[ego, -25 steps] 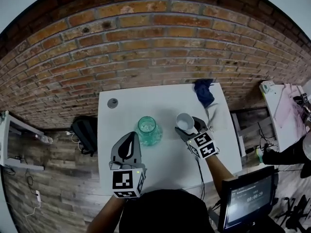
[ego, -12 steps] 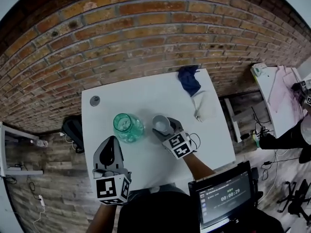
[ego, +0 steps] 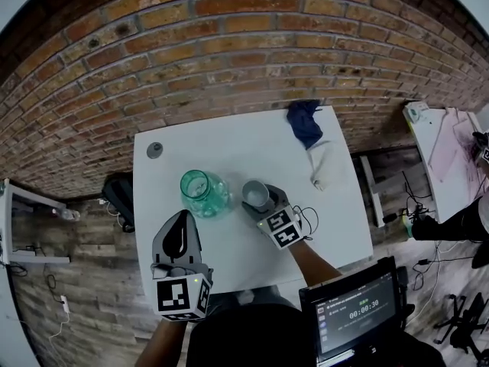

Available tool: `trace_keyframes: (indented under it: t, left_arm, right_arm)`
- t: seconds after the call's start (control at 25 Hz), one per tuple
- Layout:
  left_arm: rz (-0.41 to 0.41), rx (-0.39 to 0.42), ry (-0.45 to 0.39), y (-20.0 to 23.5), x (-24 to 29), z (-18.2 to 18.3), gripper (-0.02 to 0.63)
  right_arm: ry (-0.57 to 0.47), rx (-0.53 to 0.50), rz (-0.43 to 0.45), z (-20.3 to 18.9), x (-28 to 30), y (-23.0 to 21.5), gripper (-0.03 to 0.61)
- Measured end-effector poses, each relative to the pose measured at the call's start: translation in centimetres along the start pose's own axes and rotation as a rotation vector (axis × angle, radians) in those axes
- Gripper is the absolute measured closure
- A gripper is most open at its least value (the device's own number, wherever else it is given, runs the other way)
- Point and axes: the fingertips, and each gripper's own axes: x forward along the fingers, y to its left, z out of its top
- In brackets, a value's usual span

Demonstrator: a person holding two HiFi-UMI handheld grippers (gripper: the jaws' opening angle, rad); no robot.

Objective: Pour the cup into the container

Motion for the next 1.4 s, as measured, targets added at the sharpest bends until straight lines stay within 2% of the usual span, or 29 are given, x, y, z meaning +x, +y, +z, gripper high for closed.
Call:
trace_keyframes:
  t: [0.28, 0.48, 0.64, 0.88, 1.08, 1.28, 1.32, 1.4]
  left_arm:
    - [0.018, 0.011, -0.006, -0.3, -0.7, 0.3, 0.617]
    - [0.016, 0.025, -0.011, -0.9, -0.9, 0.7, 0.617]
    - [0.017, 0.038, -0.016, -1.3, -0.9, 1.0, 0.617]
    - [0.023, 0.05, -0.023, -2.1, -1.0, 1.0, 0.617]
    - [0.025, 0.039, -0.032, -3.0, -1.0, 0.9, 0.617]
    - [0.03, 0.026, -0.012, -3.7, -1.6, -0.3, 0.617]
    - [0.032, 0.017, -0.009, -3.9, -1.6, -0.6, 0.617]
    - [0.029, -0.001, -0.006, -4.3, -1.7, -1.1, 0.617]
  right_arm:
    - [-0.005, 0.019, -0.007, -1.0, 0.0, 0.1, 0.296]
    - [-0.021, 0.013, 0.026, -1.1, 0.3, 0.4, 0.292]
    - [-0.028, 0.019, 0.039, -0.9, 0.0, 0.8, 0.21]
    - [-0.015, -0.027, 0.067, -1.0, -1.3, 1.2, 0.206]
    - [-0.048, -0.019, 0.028, -0.7, -4.1, -0.4, 0.206]
    - [-0.121, 0.042, -0.007, 0.2, -8.5, -1.8, 0.207]
    - [-0.145, 0.057, -0.017, 0.7, -9.7, -2.1, 0.218]
    - [-0.197, 0.085, -0.046, 2.2, -11.8, -2.5, 0.34]
